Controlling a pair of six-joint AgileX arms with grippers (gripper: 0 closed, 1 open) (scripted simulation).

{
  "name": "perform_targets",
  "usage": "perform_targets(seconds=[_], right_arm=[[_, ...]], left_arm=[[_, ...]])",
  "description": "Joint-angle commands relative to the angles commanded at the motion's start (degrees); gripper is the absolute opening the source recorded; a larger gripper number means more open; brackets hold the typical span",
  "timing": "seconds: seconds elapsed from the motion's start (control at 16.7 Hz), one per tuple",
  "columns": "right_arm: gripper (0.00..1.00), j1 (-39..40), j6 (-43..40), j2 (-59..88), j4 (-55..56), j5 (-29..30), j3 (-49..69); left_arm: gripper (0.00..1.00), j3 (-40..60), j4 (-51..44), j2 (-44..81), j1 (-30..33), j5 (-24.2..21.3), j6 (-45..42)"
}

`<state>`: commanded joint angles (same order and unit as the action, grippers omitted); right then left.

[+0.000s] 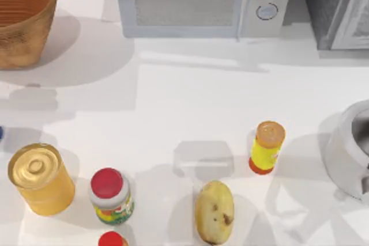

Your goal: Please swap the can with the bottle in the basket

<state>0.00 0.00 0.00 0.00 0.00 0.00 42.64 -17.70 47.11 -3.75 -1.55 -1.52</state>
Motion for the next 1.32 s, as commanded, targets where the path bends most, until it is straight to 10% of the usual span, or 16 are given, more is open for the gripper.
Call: perform_targets(seconds=[0.6, 1.32], right_arm=[[1.00, 0.0, 0.0, 0.0, 0.0, 0.0, 0.0], [1.00, 0.0, 0.0, 0.0, 0.0, 0.0, 0.0]], left_arm=[[0.00, -38.4, 15.8, -42.2, 3.4, 1.4, 1.3], [0.00, -41.5, 18.9, -45.2, 3.2, 0.4, 1.2]])
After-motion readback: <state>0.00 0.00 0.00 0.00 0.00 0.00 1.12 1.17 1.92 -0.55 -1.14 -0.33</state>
